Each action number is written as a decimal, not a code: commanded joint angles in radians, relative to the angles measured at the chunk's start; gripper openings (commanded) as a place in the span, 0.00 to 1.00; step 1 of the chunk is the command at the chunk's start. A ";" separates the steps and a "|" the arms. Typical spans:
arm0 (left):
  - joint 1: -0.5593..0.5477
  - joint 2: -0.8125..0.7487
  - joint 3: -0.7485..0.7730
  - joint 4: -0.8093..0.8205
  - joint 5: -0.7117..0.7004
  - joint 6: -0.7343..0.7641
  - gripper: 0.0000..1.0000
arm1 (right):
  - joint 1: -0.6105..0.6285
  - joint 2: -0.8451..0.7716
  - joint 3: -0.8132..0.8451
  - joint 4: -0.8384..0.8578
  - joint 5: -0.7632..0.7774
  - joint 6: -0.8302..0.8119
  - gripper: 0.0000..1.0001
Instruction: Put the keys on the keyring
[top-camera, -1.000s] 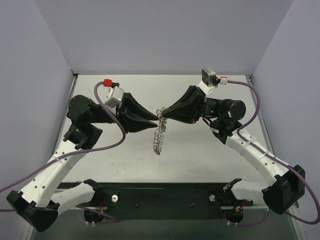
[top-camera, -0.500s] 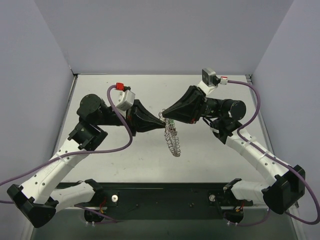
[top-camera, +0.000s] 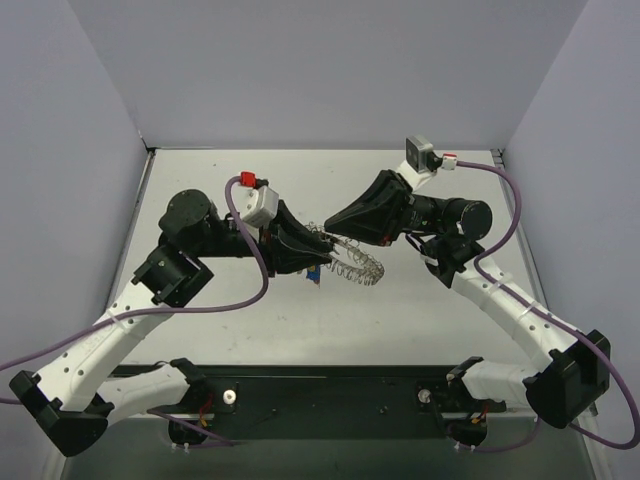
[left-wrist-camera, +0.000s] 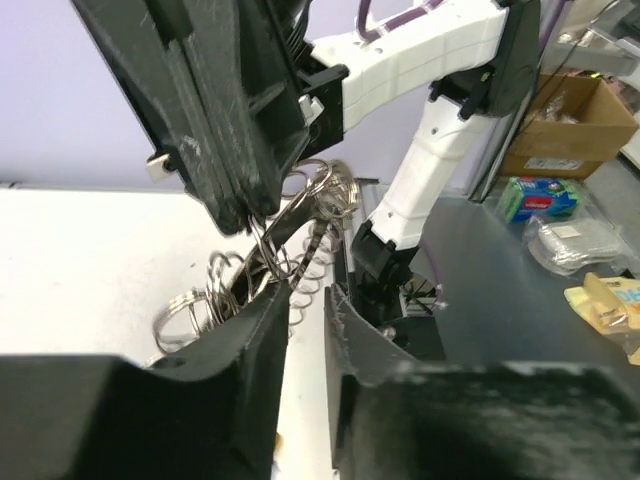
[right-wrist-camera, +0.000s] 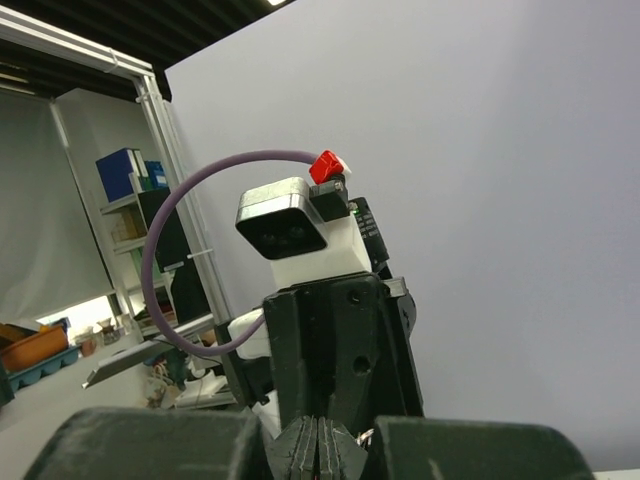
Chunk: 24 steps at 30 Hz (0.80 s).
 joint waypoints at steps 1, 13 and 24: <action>-0.002 -0.056 0.049 -0.137 -0.104 0.097 0.39 | 0.001 -0.035 0.013 0.249 0.016 -0.043 0.00; 0.009 -0.175 0.032 -0.332 -0.280 0.198 0.58 | -0.001 -0.075 -0.077 0.138 0.007 -0.107 0.00; 0.026 -0.237 -0.039 -0.343 -0.397 0.202 0.59 | -0.001 -0.101 -0.197 -0.014 0.034 -0.220 0.00</action>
